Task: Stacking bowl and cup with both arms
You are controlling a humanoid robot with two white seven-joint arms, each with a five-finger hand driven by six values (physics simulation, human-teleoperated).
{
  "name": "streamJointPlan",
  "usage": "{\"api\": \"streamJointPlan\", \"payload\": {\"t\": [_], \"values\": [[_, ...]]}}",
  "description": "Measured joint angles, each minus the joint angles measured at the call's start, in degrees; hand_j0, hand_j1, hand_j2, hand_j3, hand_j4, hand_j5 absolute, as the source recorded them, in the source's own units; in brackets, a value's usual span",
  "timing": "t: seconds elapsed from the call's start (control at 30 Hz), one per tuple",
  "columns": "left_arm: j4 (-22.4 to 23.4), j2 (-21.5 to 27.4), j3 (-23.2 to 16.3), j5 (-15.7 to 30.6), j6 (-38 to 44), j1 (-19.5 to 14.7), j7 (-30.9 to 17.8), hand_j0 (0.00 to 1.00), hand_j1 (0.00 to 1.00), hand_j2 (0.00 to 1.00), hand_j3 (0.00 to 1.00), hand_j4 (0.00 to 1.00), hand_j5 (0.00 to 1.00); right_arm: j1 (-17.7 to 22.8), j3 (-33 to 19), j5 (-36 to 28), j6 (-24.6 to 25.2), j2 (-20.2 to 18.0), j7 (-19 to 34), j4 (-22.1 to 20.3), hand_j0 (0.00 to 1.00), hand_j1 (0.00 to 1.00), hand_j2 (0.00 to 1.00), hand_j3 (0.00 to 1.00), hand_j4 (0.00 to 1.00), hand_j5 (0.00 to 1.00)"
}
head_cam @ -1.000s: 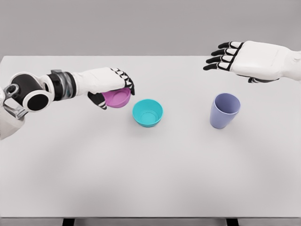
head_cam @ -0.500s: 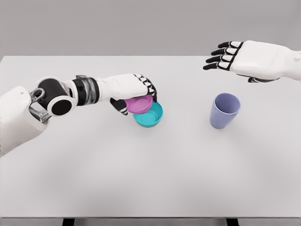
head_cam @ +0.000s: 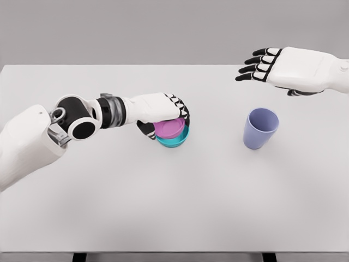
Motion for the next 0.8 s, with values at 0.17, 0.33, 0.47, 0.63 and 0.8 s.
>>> {"api": "streamJointPlan", "payload": {"t": [0.17, 0.33, 0.47, 0.63, 0.8], "values": [[0.26, -0.10, -0.04, -0.04, 0.05, 0.18, 0.00, 0.71, 0.71, 0.71, 0.71, 0.71, 0.71, -0.18, -0.50, 0.01, -0.01, 0.43, 0.00, 0.00, 1.00, 1.00, 1.00, 1.00, 1.00, 1.00], [0.86, -0.16, -0.05, -0.12, 0.06, 0.18, 0.00, 0.71, 0.71, 0.71, 0.71, 0.71, 0.71, 2.20, -0.63, 0.00, 0.00, 0.26, 0.00, 0.36, 1.00, 1.00, 1.00, 1.00, 1.00, 1.00], [1.00, -0.32, -0.05, -0.19, 0.02, 0.35, 0.00, 0.72, 0.72, 0.72, 0.72, 0.72, 0.72, 2.02, -0.25, 0.01, 0.00, -1.20, 0.00, 0.79, 1.00, 1.00, 1.00, 1.00, 1.00, 1.00], [1.63, -0.48, 0.01, -0.30, -0.01, 0.35, 0.00, 0.72, 0.72, 0.72, 0.72, 0.72, 0.72, 2.02, -0.46, 0.01, 0.00, -3.29, 0.00, 0.92, 1.00, 1.00, 1.00, 1.00, 1.00, 1.00], [1.84, -0.77, 0.03, -0.38, -0.02, 0.35, 0.00, 0.72, 0.72, 0.72, 0.72, 0.72, 0.72, 2.72, -0.61, -0.01, 0.00, -4.36, 0.00, 1.00, 1.00, 1.00, 1.00, 1.00, 1.00, 1.00]]}}
